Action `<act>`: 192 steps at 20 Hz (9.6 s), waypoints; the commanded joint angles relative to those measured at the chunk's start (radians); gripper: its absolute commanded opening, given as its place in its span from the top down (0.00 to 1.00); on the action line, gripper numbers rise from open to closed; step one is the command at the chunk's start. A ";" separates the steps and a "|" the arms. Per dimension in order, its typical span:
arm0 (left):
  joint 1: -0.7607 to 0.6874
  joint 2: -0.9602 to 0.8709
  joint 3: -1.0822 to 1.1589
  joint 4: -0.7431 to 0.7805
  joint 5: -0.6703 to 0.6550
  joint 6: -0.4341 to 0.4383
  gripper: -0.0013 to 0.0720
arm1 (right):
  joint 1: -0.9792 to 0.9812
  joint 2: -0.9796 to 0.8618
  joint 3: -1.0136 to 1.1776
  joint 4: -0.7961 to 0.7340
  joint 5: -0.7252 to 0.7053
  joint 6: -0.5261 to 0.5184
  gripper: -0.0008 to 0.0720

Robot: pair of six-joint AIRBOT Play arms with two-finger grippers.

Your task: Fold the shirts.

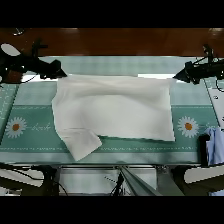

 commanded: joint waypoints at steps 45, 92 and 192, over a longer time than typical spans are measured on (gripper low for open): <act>0.322 0.673 -1.256 -0.216 0.098 0.171 0.93 | -0.309 0.946 -0.954 -0.282 -0.093 0.203 0.14; 0.092 -0.089 -0.095 -0.318 0.097 -0.147 0.95 | -0.030 0.111 -0.362 0.172 -0.299 0.011 0.96; 0.032 1.189 -1.163 -0.397 0.178 0.077 0.95 | 0.454 0.877 -1.173 -0.044 -0.657 0.611 0.14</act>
